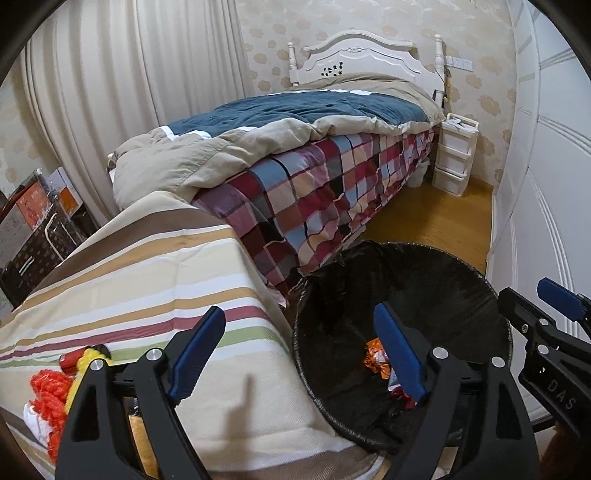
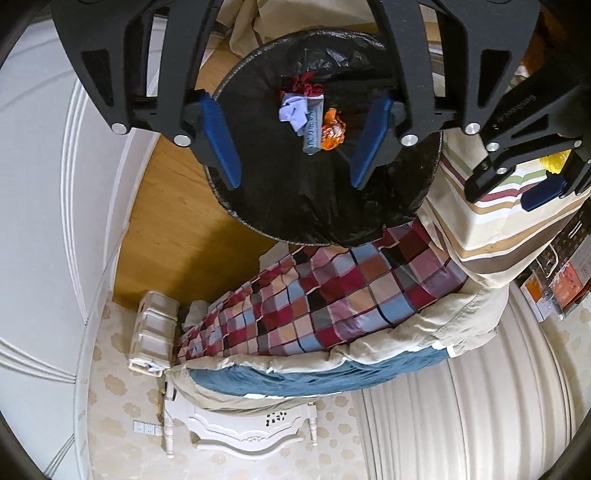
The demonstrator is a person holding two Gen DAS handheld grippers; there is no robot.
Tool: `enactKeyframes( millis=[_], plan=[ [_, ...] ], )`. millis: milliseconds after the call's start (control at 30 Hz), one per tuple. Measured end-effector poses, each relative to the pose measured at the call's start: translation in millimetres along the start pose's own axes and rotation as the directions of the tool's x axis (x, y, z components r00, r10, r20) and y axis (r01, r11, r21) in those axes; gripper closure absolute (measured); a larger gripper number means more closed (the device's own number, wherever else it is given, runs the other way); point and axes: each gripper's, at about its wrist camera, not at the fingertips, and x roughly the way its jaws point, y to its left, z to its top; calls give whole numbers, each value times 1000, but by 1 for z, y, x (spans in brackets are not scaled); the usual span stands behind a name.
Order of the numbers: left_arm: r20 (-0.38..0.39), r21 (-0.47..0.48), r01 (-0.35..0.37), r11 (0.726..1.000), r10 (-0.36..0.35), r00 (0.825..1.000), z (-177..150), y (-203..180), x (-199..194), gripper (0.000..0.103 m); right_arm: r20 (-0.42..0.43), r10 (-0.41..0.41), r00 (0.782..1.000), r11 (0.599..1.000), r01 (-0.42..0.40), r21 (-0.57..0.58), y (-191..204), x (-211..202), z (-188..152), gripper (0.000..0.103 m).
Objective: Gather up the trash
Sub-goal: 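Return to the bed and grasp the teal tube with the right gripper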
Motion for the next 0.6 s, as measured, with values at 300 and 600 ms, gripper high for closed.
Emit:
enactKeyframes(
  millis=[300, 600],
  plan=[
    [7, -39, -46, 998, 47, 999, -12, 42, -41, 19, 17, 35, 999, 999, -35, -19, 23, -34, -11, 32],
    [7, -100, -126, 987, 128, 992, -50, 101, -82, 19, 7, 118, 993, 989, -117, -88, 75, -65, -39, 32]
  ],
)
